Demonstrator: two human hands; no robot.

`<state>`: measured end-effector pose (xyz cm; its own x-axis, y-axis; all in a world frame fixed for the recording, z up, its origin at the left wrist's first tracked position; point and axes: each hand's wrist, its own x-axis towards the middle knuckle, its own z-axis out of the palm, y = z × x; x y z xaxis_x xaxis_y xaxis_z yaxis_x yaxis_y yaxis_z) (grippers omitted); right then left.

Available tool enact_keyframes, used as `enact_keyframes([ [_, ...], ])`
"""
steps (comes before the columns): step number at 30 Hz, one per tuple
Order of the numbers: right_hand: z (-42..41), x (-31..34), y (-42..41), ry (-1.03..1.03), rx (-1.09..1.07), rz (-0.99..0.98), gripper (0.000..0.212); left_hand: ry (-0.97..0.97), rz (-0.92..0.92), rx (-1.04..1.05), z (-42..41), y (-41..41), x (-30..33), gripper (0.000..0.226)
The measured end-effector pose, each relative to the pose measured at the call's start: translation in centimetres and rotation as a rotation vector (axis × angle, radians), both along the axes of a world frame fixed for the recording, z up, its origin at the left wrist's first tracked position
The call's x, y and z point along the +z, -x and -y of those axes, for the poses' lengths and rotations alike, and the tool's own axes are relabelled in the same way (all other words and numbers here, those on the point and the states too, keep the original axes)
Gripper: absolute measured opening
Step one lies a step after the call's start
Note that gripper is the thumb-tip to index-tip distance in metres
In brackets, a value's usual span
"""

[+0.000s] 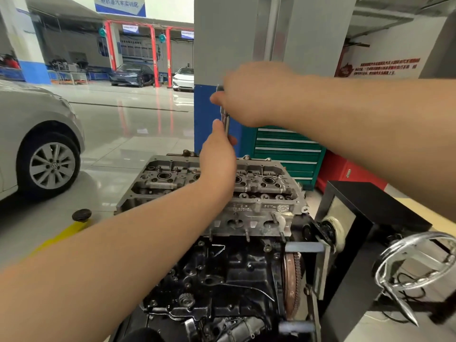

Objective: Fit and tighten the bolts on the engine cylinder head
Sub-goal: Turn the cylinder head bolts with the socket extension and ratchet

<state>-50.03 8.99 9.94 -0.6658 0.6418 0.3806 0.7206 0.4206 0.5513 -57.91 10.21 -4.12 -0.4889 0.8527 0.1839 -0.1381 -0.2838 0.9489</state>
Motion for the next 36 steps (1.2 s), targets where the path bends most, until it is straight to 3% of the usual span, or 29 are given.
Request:
enact_keyframes([
  [3,0.6,-0.3,0.7,-0.019,0.074,-0.065,0.033,-0.021,0.112,-0.078,-0.1,1.0,0.5,0.065],
  [6,-0.6,1.8,-1.0,0.461,0.214,-0.195,0.033,0.052,0.006,-0.557,-0.3,4.2,1.3,0.059],
  [8,-0.7,2.7,-2.2,0.635,0.270,-0.211,0.036,0.080,-0.099,-0.690,0.1,5.3,1.7,0.060],
  [11,-1.2,2.5,-2.3,0.506,0.209,-0.137,0.041,0.069,-0.134,-0.344,0.8,3.5,1.4,0.069],
  [13,-1.0,1.7,-1.7,0.320,0.078,-0.113,0.043,0.023,-0.103,-0.055,1.1,1.5,1.2,0.061],
  [17,1.2,-0.8,0.7,-0.060,-0.012,0.036,0.018,-0.080,-0.271,0.075,1.4,-1.6,-0.5,0.031],
  [19,1.9,-1.0,1.3,-0.103,0.010,-0.082,0.037,-0.114,-0.259,0.183,1.3,-1.6,-0.7,0.017],
  [21,0.5,-0.5,0.8,-0.030,0.064,-0.222,0.043,-0.076,-0.189,0.208,0.2,-0.5,0.0,0.030],
  [23,-0.9,0.3,-0.9,0.236,0.195,-0.215,0.040,0.003,-0.147,-0.078,-0.9,1.7,1.0,0.040],
  [25,-1.4,1.2,-2.7,0.582,0.292,-0.223,0.040,0.054,-0.142,-0.569,-0.9,3.8,1.8,0.051],
  [27,-1.4,1.9,-3.5,0.683,0.290,-0.217,0.046,0.067,-0.200,-0.717,-0.7,4.6,2.0,0.055],
  [28,-1.4,2.0,-3.5,0.652,0.264,-0.204,0.047,0.062,-0.274,-0.630,-0.5,4.4,2.0,0.052],
  [30,-1.2,1.8,-3.1,0.497,0.182,-0.197,0.050,0.037,-0.421,-0.260,0.1,3.0,1.6,0.044],
  [32,-0.4,0.9,-2.2,0.245,0.036,-0.101,0.042,-0.027,-0.317,0.033,0.8,1.1,0.7,0.035],
  [34,0.6,-0.5,-0.6,-0.017,-0.044,-0.027,0.035,-0.059,-0.198,0.062,1.4,-1.2,-0.2,0.026],
  [36,1.5,-1.4,0.9,-0.117,-0.003,-0.078,0.046,-0.070,-0.148,0.159,1.7,-2.4,-0.1,0.021],
])
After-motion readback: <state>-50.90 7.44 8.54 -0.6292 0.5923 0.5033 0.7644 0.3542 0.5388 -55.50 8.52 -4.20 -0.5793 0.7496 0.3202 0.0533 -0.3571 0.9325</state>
